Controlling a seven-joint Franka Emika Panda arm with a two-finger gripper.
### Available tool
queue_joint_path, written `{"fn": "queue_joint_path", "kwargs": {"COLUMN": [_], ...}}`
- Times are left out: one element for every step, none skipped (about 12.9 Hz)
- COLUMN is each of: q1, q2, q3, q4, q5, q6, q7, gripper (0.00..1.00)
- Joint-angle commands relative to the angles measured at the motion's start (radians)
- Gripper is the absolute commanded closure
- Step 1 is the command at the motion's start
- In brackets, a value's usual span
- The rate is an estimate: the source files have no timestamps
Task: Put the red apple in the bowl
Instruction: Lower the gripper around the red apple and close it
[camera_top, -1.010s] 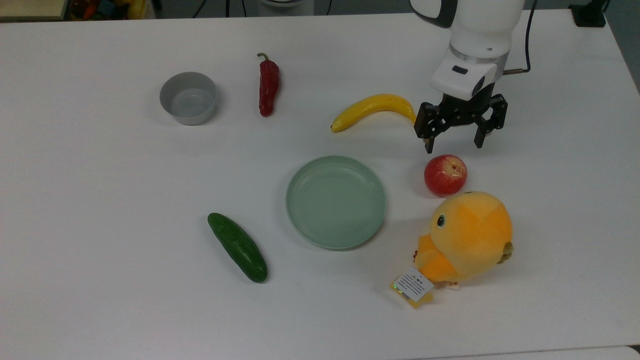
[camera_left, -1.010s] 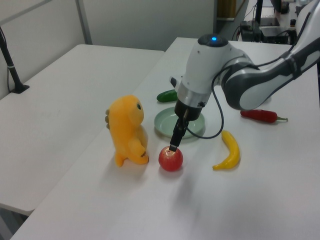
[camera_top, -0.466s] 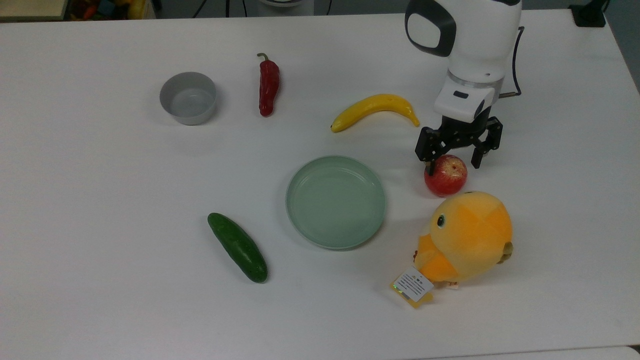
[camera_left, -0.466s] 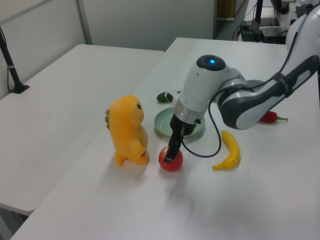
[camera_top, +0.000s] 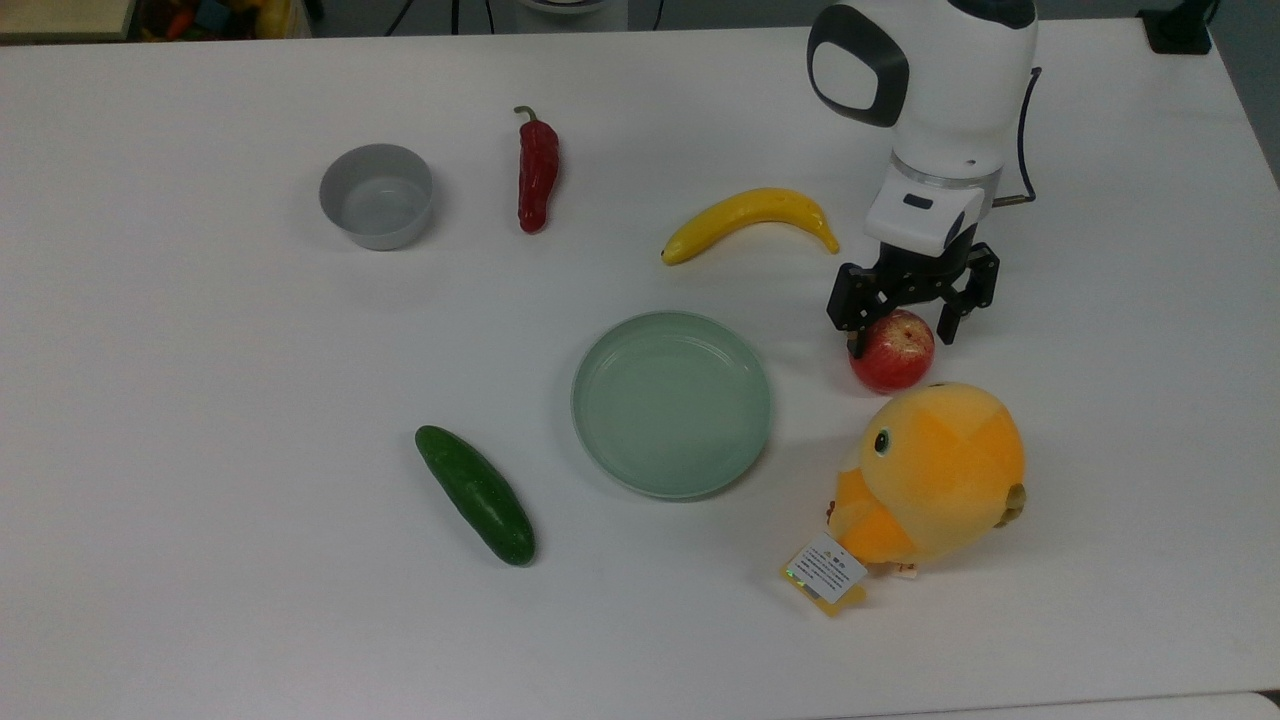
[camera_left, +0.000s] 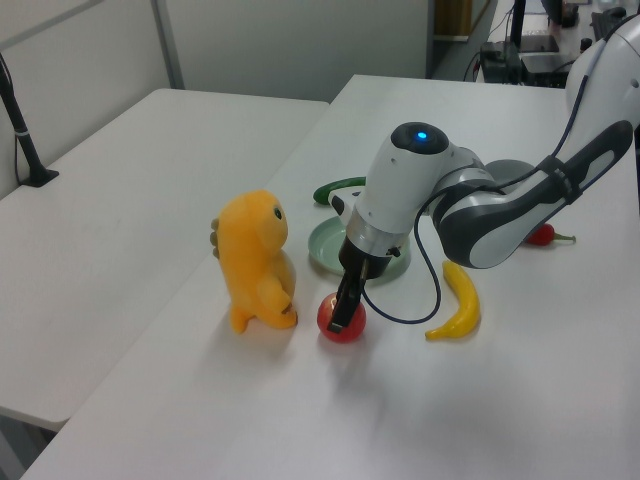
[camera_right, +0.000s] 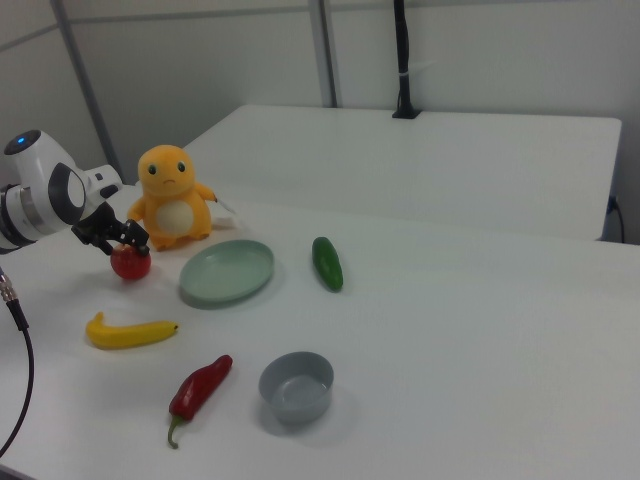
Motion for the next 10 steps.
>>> {"fn": "queue_joint_path", "kwargs": {"q1": [0.008, 0.008, 0.008, 0.006, 0.005, 0.005, 0.006, 0.005, 0.003, 0.003], "q2": [0.022, 0.022, 0.022, 0.021, 0.019, 0.015, 0.012, 0.005, -0.002, -0.028], "q3": [-0.012, -0.012, -0.012, -0.012, -0.012, -0.012, -0.012, -0.012, -0.012, -0.01], "q4": [0.016, 0.016, 0.016, 0.016, 0.016, 0.016, 0.015, 0.013, 0.012, 0.004], "q5": [-0.033, -0.033, -0.033, -0.033, -0.03, -0.021, -0.021, -0.021, -0.019, -0.018], "q6": [0.014, 0.014, 0.013, 0.013, 0.013, 0.011, 0.008, 0.005, -0.003, -0.026], "q7": [0.023, 0.025, 0.025, 0.023, 0.023, 0.025, 0.025, 0.023, 0.022, 0.023], "gripper": [0.0, 0.0, 0.01, 0.08, 0.18, 0.34, 0.45, 0.48, 0.48, 0.5]}}
